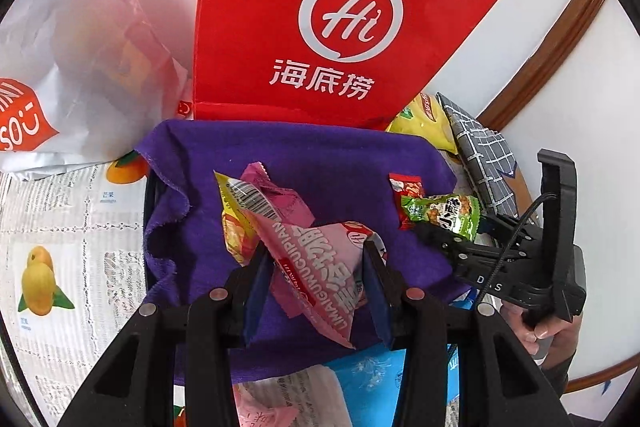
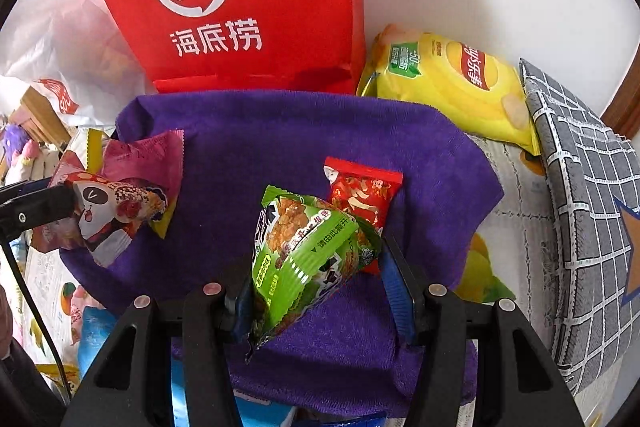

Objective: Organize snacks
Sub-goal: 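Lower the green bag with the right tool while the left tool lowers the pink wrapper over the towel, then open the right tool to drop the green bag while the left tool releases the pink wrapper onto the towel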

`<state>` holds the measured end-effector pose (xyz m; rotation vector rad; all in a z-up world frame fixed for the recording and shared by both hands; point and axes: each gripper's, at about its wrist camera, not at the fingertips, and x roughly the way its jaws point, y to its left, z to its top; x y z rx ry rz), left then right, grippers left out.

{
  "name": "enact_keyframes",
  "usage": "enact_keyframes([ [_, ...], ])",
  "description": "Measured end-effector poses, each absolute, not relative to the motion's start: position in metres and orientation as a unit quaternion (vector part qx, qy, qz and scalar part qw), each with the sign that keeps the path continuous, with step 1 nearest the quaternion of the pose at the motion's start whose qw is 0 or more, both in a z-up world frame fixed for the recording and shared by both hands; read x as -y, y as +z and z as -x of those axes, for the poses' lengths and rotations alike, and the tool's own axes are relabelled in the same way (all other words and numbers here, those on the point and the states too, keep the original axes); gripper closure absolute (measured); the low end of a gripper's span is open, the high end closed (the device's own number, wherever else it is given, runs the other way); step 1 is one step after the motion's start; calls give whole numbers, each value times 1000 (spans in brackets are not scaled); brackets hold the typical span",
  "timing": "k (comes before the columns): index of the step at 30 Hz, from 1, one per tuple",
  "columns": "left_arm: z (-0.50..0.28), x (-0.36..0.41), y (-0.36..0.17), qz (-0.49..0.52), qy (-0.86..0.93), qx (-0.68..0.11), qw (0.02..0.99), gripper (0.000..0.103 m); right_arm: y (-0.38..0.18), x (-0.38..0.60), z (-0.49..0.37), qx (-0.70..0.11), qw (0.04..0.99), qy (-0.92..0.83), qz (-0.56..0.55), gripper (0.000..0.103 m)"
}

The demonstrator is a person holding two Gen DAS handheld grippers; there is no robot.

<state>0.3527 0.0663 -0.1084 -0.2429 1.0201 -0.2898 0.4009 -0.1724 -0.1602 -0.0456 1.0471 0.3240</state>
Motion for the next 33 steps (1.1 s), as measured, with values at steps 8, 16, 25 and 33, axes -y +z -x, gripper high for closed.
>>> enact_keyframes([
  [8,-354,-61,-110,109,-134,-485,857,61,-161,171,-401,-500,853,147,26,45],
  [16,-354,-59,-111,108,-135,-484,858,61,-159,167,-399,-497,855,148,30,31],
  [25,-353,-59,-113,108,-138,-479,860,61,-148,167,-394,-486,861,148,23,29],
  [33,-354,-56,-108,102,-134,-484,859,61,-138,165,-393,-477,866,149,17,29],
])
